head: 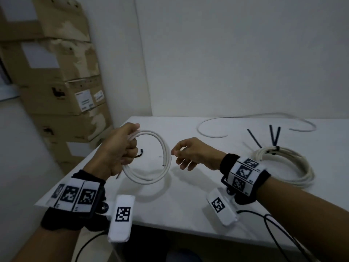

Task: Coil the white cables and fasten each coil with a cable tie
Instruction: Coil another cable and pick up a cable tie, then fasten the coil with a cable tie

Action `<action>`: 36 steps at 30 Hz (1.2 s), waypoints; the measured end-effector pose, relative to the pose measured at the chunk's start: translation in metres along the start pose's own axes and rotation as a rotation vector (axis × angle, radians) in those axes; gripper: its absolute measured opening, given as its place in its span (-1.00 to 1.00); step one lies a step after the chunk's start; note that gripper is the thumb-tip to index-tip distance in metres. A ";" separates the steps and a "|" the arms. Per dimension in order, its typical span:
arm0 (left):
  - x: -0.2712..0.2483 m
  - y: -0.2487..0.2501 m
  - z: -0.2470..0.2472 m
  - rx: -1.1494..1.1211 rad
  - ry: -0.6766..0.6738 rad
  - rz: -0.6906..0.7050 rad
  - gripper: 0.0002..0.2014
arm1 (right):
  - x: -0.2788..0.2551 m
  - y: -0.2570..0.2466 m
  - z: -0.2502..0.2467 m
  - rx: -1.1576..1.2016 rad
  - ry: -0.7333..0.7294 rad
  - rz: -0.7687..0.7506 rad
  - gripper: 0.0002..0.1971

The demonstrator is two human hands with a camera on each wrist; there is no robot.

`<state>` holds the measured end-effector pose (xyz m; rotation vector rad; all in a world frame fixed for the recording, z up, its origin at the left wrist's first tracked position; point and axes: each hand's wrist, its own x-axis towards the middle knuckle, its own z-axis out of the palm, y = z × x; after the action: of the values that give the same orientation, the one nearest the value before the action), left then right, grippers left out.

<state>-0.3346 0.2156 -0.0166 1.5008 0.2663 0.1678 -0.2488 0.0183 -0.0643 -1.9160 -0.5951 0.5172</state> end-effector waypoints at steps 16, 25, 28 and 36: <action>0.030 -0.014 -0.096 -0.075 0.089 -0.116 -0.72 | 0.156 -0.039 0.098 -1.006 -0.310 0.023 -0.71; 0.032 -0.010 -0.076 -0.056 0.085 -0.115 -0.68 | 0.139 -0.022 0.072 -1.162 -0.115 -0.029 -0.72; 0.029 -0.007 -0.057 -0.039 0.076 -0.093 -0.68 | 0.109 -0.017 0.041 -1.059 0.056 -0.012 -0.79; 0.020 -0.002 0.044 0.065 0.022 0.000 -0.68 | -0.042 -0.001 -0.033 0.124 0.618 -0.121 -0.78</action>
<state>-0.3030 0.1790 -0.0183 1.5638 0.2917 0.1774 -0.2624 -0.0306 -0.0467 -1.7804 -0.2623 -0.1221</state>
